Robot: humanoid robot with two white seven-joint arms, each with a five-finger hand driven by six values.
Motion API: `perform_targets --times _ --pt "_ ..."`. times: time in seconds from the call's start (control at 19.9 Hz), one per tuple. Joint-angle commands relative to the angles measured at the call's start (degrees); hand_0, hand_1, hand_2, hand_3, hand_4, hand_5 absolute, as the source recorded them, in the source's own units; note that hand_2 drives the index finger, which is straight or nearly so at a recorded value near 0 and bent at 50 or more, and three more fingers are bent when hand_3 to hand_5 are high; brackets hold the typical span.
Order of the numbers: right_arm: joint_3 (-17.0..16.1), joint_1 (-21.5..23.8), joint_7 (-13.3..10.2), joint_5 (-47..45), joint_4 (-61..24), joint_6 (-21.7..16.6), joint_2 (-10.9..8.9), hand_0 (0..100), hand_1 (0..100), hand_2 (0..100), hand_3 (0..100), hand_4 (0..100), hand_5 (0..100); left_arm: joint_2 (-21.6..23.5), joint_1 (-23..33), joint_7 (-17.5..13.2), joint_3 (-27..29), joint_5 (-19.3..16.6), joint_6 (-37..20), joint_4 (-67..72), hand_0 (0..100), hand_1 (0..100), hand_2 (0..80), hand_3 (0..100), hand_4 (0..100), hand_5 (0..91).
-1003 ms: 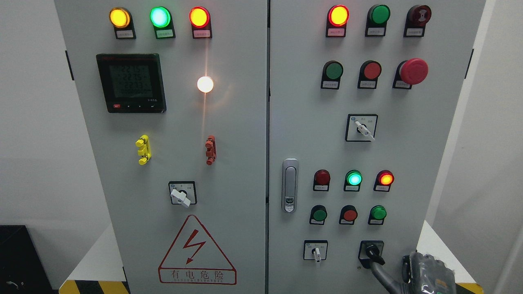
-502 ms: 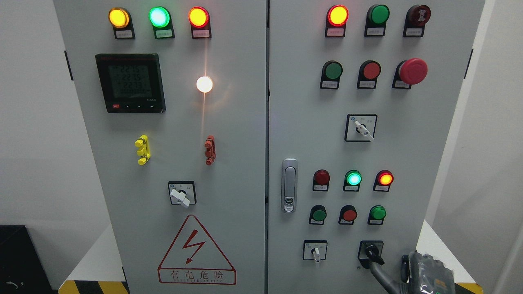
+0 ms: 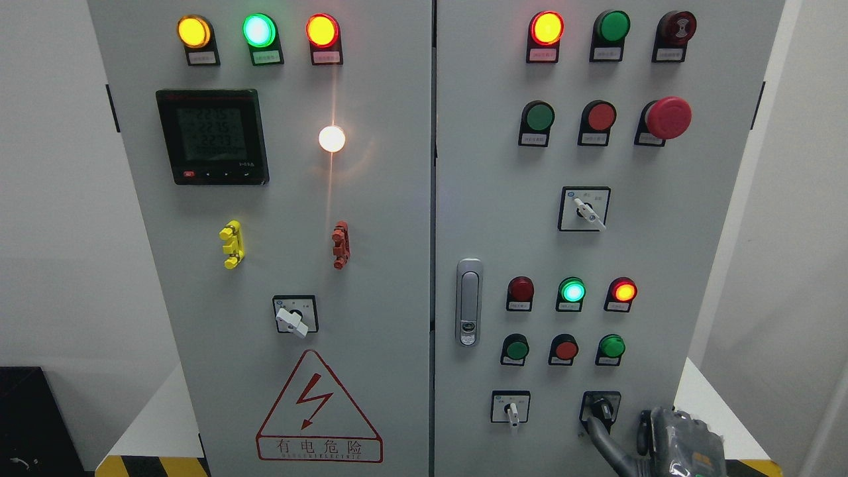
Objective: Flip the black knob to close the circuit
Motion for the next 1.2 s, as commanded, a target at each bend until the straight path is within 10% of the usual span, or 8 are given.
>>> perform_targets --times 0.0,0.75,0.95,1.15 --pt "3.65 1.68 0.66 0.01 -1.63 -0.02 1.26 0 6 92 100 99 99 0.0 0.0 -0.04 0.03 0.0 -0.05 0.05 12 56 0.0 0 0 0.0" --pt "5.93 19.43 -2.14 -12.88 -22.02 -0.46 7.15 0 8 74 100 91 87 0.0 0.0 -0.04 0.03 0.0 -0.05 0.05 12 56 0.0 0 0 0.0" --pt "5.49 22.95 -4.61 -17.83 -23.08 -1.59 6.97 0 11 56 85 79 76 0.0 0.0 -0.04 0.03 0.0 -0.05 -0.03 12 56 0.0 0 0 0.0" --pt "6.19 25.77 -6.98 -36.07 -22.91 -10.89 6.97 0 10 25 38 39 43 0.0 0.0 -0.04 -0.06 0.0 -0.05 -0.03 12 56 0.0 0 0 0.0"
